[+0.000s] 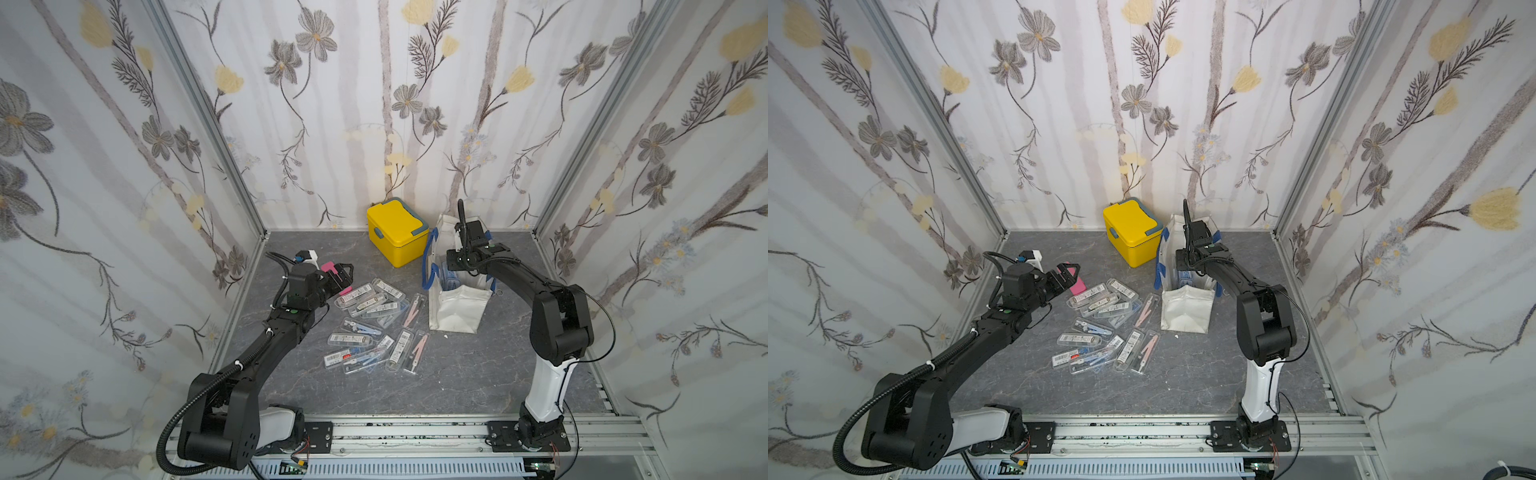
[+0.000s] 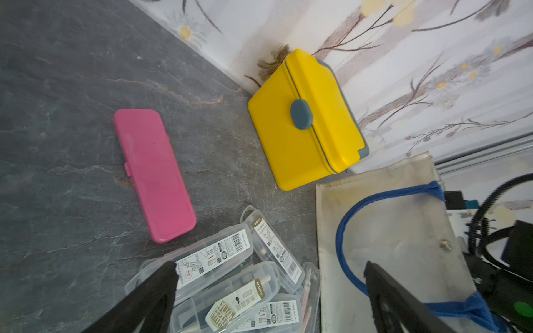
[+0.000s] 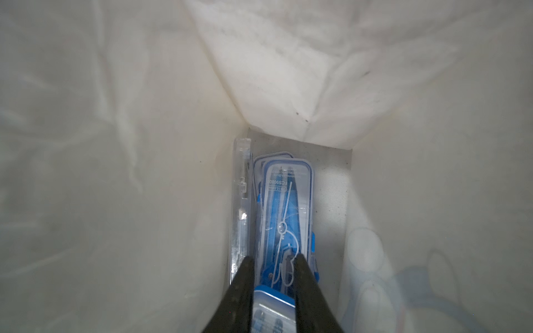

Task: Put the compass set into the canvas bag
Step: Place the compass set in the canvas bag, then pick up the compass set at the center of the board.

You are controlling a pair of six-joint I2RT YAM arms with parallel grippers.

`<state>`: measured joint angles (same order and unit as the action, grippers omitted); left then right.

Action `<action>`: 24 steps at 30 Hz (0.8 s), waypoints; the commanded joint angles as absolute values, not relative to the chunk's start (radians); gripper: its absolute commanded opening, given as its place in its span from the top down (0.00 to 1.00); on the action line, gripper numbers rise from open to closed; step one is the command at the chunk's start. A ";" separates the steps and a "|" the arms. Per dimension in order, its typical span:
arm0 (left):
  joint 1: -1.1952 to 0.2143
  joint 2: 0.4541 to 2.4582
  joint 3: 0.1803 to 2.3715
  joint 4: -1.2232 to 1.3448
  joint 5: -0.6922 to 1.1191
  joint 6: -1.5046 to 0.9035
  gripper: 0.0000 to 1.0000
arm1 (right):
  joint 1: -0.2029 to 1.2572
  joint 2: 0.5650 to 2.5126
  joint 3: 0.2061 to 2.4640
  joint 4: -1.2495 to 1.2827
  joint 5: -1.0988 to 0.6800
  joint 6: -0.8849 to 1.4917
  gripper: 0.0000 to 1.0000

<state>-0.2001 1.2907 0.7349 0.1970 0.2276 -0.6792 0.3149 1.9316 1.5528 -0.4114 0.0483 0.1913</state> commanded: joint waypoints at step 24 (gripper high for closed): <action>-0.312 1.698 1.166 -0.314 -0.225 -0.557 0.00 | 0.302 1.451 1.262 -0.025 -0.056 0.143 0.01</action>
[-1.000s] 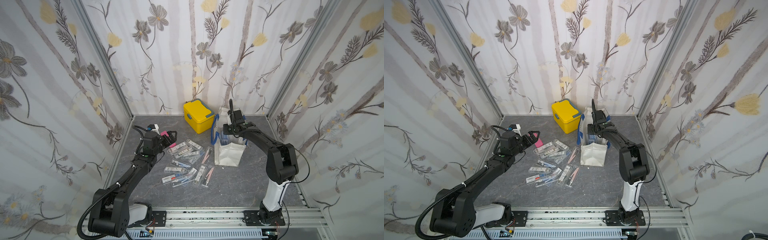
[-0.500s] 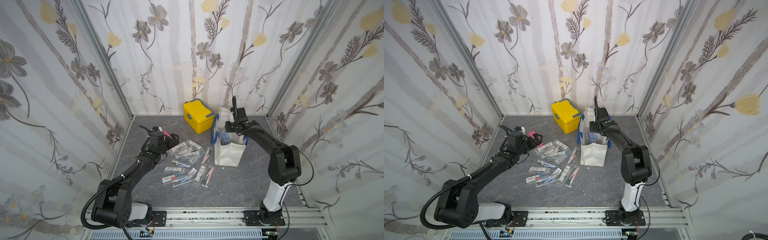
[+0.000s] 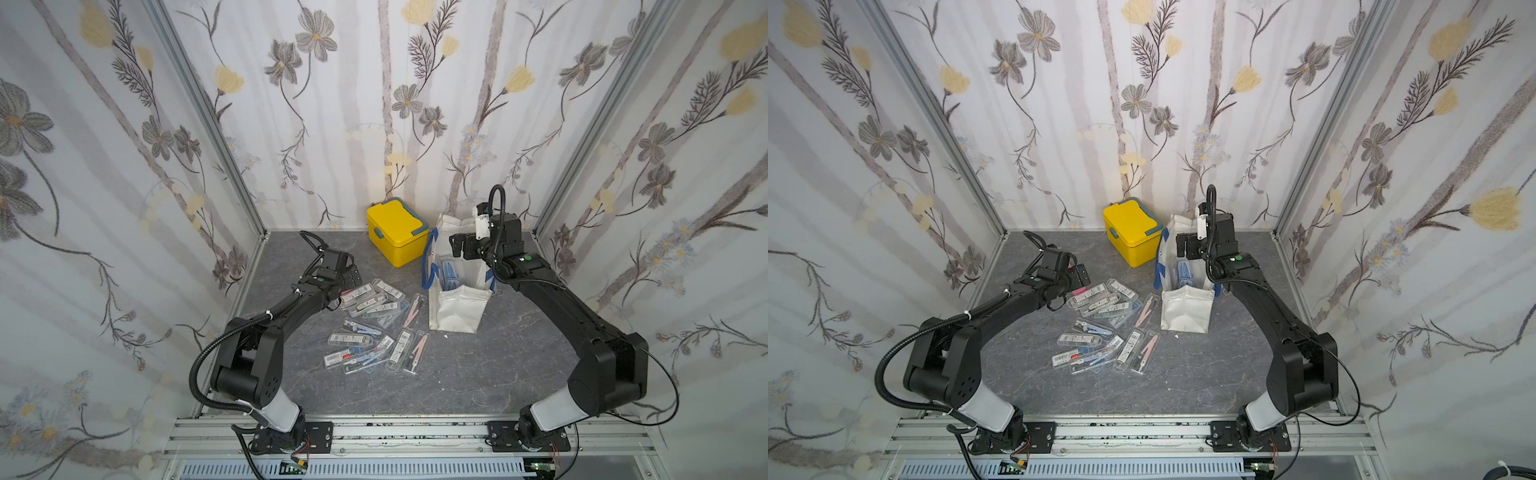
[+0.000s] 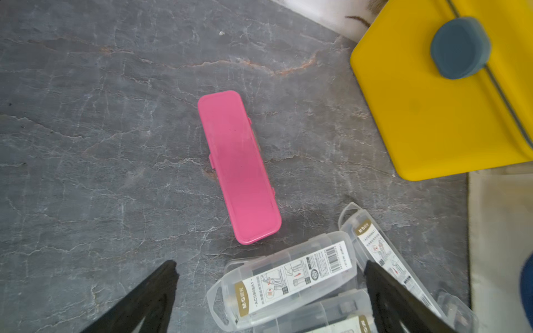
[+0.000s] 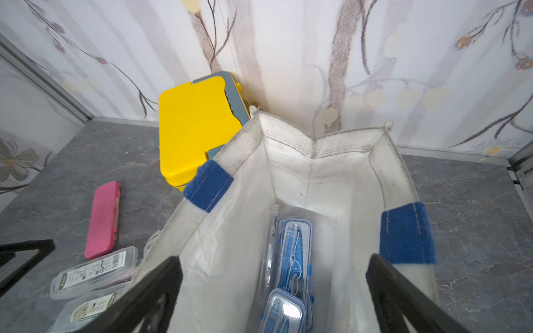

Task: Put the compass set into the canvas bag
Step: Pick up the compass set at the center of the board.

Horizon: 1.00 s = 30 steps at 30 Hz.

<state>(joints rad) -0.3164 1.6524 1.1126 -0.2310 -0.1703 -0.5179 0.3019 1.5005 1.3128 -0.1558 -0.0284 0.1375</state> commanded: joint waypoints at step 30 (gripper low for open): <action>-0.265 2.161 1.543 -0.471 -0.256 -0.686 0.14 | 0.312 1.218 0.945 0.301 -0.298 0.178 0.00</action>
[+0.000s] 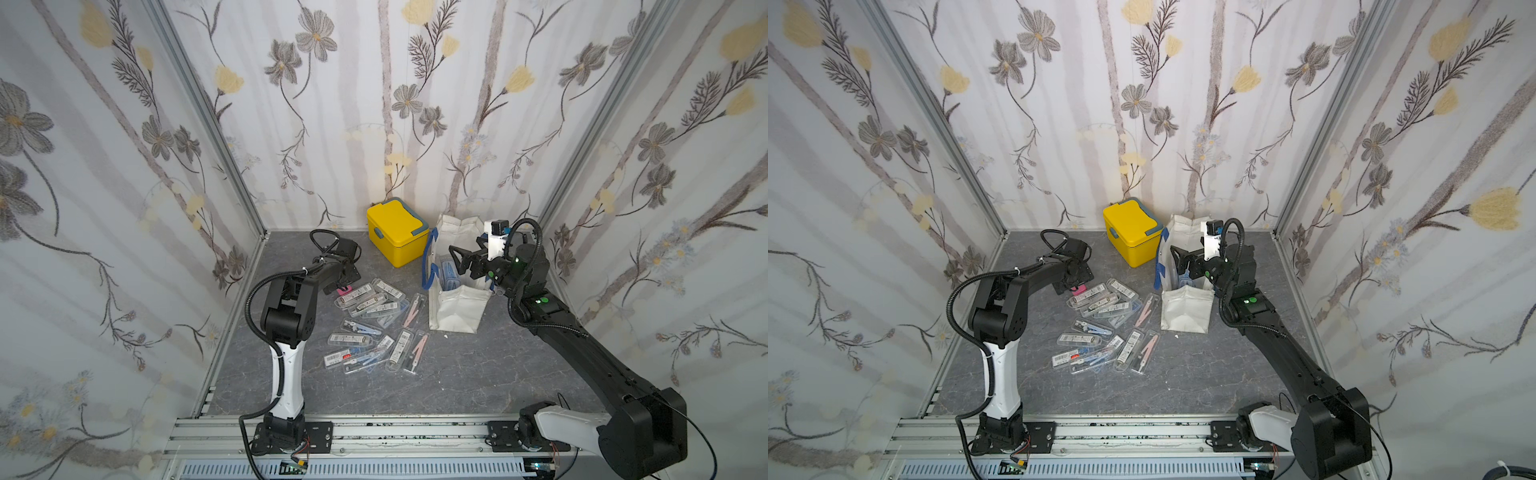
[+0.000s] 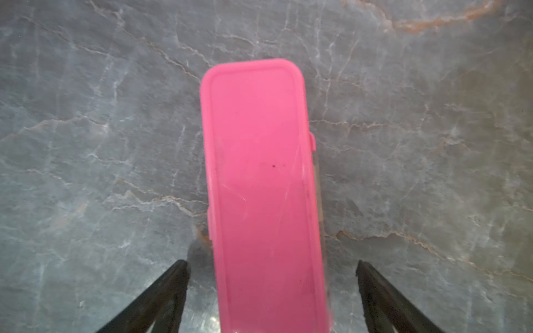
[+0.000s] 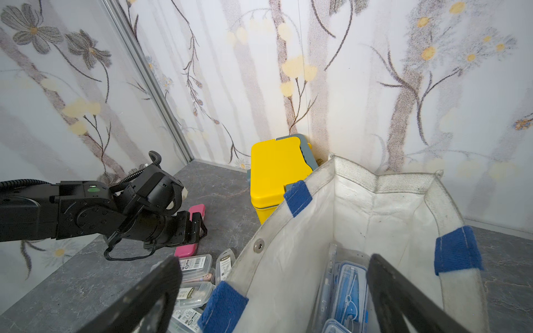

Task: Put the compass set into the canvas bag
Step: Pick up the compass set at the center of the board.

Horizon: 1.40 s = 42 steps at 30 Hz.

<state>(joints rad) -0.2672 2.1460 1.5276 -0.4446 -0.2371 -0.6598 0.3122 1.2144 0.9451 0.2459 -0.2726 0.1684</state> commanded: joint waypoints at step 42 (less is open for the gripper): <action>-0.287 1.981 1.398 -0.303 -0.321 -0.574 0.52 | 0.450 1.297 1.029 0.250 -0.359 0.096 0.00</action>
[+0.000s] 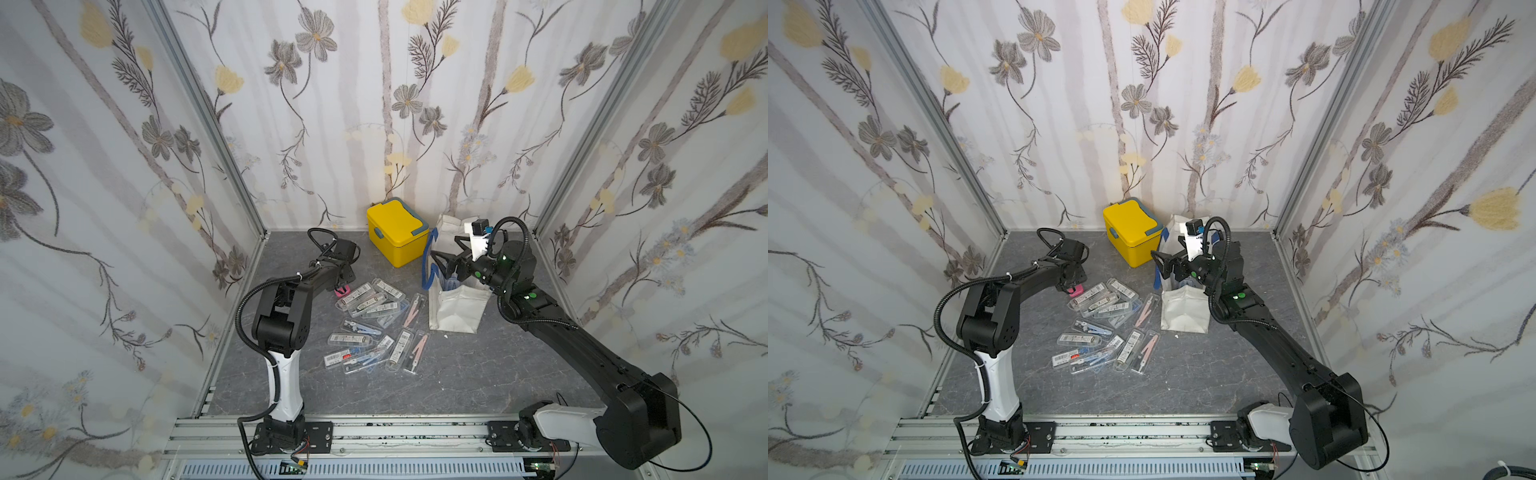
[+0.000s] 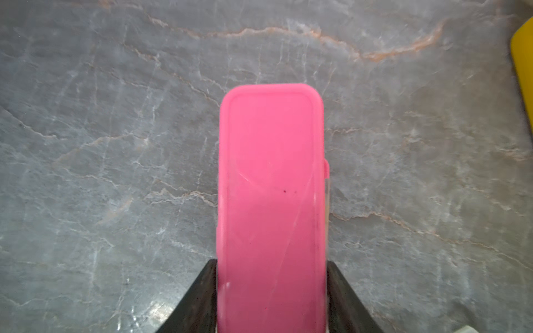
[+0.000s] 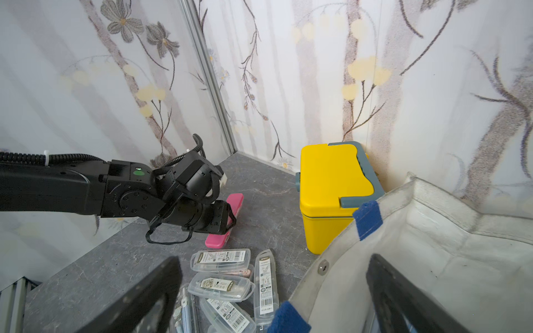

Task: Put the compass set into the canvas bag
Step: Pick up the compass set at the center of the board.

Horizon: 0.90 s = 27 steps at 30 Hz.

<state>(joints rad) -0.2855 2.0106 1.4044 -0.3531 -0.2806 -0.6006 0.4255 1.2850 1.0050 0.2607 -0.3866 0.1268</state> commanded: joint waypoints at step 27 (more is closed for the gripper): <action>-0.382 1.578 0.987 0.256 0.100 -0.365 0.52 | 0.518 1.740 1.552 0.011 -0.425 0.339 0.12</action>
<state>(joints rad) -0.3763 1.6115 1.0157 0.1200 -0.0132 -0.3962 0.5121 1.7065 1.5021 0.0368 -0.3763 0.2981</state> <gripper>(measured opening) 0.493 0.882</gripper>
